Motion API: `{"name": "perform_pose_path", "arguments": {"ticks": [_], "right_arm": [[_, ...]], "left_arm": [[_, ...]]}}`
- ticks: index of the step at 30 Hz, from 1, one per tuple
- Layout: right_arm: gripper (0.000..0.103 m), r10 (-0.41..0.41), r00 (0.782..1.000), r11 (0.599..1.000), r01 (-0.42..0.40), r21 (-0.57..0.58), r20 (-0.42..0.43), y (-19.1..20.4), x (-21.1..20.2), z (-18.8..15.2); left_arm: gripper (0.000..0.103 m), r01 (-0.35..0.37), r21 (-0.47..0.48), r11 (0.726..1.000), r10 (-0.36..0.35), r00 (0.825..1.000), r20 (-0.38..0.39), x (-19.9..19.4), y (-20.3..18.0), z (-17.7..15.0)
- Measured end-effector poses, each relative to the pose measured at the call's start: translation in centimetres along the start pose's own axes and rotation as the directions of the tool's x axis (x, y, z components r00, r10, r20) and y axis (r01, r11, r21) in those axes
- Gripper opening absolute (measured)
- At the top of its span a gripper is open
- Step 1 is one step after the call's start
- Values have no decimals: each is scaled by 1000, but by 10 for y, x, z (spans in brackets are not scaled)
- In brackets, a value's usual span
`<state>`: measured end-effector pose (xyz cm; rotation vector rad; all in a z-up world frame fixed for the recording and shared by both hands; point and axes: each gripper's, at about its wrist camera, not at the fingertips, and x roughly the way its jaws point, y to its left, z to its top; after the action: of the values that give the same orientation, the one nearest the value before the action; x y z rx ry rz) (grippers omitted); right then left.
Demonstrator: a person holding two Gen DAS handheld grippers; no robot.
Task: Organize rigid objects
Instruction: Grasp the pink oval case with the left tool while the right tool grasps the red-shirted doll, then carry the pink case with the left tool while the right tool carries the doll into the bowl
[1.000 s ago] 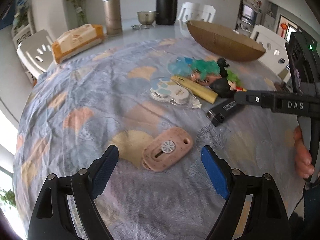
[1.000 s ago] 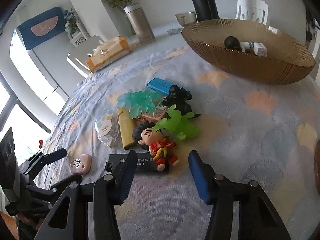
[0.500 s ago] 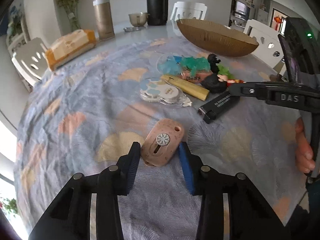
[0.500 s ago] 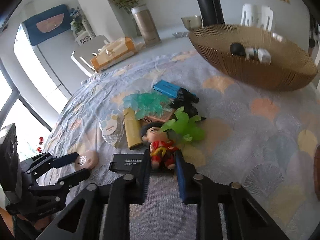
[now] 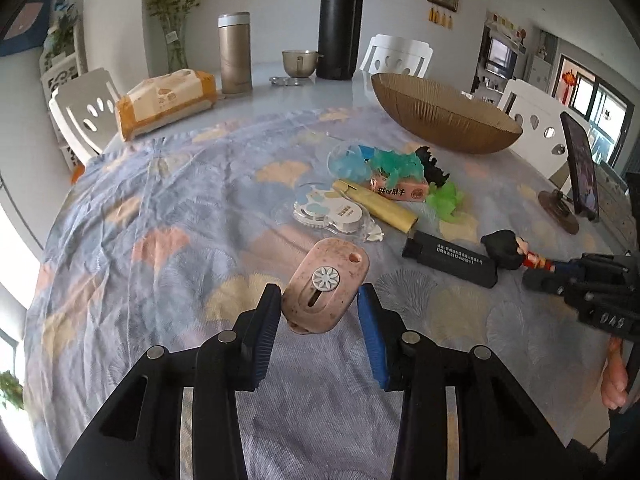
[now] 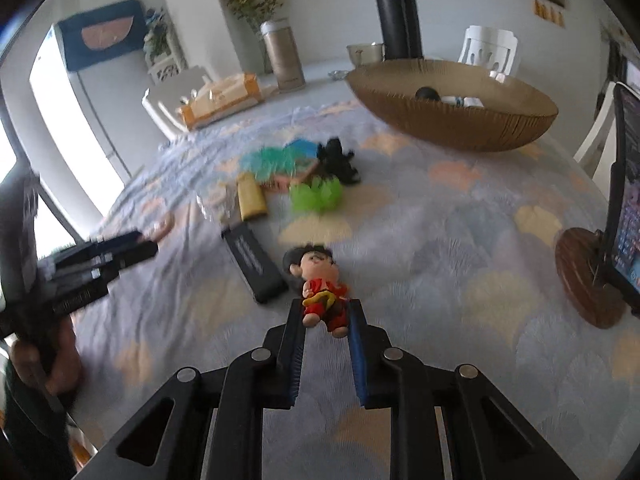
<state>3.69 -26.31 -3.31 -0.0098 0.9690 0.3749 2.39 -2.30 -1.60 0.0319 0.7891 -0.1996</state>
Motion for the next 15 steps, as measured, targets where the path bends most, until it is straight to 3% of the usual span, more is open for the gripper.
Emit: {"name": "perform_pose_path", "arguments": {"ticks": [4,6,9,12,15], "right_arm": [[32,16,1000,1000,-16,8,-16,2,3,2],[47,-3,1000,1000,3,8,-16,4,5,5],[46,-41,999,999,41,-6,-14,6,10,9],[28,-64,998,997,63,-40,-14,13,11,9],[28,-33,999,999,33,-16,-3,10,4,10]], "left_arm": [[37,-9,10,1000,9,1000,8,-2,-2,-1],[37,-4,-1,1000,4,1000,10,-2,0,-1],[37,1,-17,1000,-1,1000,11,-2,4,-1],[37,5,-19,1000,-5,1000,12,-3,3,0],[37,10,-22,1000,-10,1000,-20,1,-1,6]]}}
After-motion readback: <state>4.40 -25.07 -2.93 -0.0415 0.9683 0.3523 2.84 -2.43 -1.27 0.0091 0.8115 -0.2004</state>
